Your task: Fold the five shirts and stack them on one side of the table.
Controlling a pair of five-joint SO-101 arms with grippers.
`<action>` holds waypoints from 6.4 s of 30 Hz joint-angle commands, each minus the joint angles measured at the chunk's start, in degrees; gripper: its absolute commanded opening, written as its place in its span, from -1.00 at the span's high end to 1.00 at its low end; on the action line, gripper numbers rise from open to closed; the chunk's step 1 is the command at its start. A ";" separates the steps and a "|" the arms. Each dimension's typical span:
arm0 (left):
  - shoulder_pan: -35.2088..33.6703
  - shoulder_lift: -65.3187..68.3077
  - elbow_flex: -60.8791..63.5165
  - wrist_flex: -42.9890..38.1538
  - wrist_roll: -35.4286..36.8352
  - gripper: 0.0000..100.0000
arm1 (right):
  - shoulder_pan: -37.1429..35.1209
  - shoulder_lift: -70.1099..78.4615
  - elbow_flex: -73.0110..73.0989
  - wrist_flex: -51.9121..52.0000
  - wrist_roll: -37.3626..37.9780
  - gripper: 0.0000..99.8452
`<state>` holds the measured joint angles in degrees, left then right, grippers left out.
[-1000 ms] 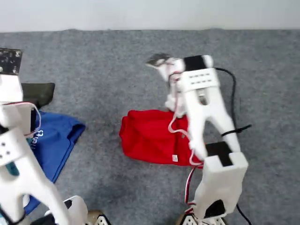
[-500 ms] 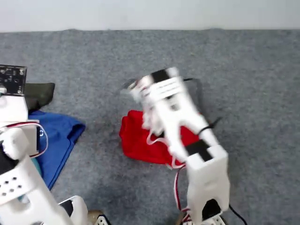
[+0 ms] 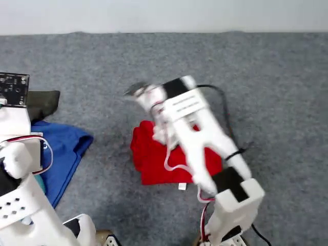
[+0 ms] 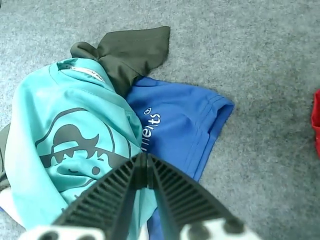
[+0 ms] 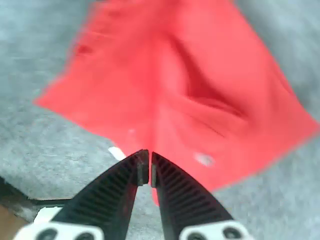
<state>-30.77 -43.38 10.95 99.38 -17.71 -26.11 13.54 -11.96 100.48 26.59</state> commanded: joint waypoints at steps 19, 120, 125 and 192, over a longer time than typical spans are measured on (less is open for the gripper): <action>-0.09 -0.97 -0.13 1.05 -0.09 0.97 | 3.74 20.53 -13.98 1.98 -0.62 0.88; 0.00 -1.05 2.07 0.97 -0.09 0.97 | -4.62 47.08 -66.20 -5.14 -1.76 0.98; 0.00 -1.05 2.07 0.97 -0.09 0.97 | -4.35 47.52 -73.05 2.59 -1.76 0.98; 32.62 2.55 15.78 -4.57 5.10 0.89 | 15.78 14.29 -25.32 2.33 -7.82 0.98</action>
<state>-2.46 -43.12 24.40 97.80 -13.05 -12.57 31.47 -37.10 100.48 19.12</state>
